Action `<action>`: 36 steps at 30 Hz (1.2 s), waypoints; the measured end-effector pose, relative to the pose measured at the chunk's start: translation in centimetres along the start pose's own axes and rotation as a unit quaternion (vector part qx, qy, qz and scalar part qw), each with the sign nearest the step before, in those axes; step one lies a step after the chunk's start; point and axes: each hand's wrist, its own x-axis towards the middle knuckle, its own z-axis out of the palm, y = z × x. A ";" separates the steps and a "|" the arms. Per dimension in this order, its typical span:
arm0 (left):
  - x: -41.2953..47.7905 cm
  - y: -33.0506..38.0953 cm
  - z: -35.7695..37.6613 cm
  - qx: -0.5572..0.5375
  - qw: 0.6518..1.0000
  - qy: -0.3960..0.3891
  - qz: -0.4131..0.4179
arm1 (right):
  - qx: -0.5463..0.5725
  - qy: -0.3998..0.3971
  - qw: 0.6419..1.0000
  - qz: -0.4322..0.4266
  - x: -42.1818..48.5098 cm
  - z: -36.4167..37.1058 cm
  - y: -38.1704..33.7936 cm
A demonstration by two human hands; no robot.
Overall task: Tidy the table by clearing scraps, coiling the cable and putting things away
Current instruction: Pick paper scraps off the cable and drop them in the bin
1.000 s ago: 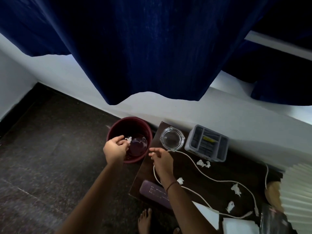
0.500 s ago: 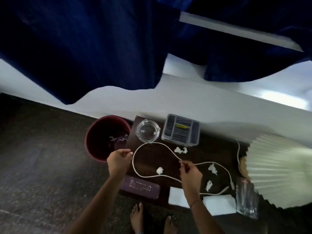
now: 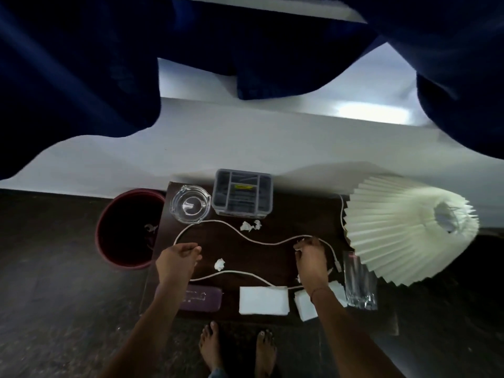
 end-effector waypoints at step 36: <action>9.2 1.1 -13.3 -0.168 0.968 0.138 -0.126 | 0.266 -0.118 0.951 -0.102 -8.4 7.2 -19.4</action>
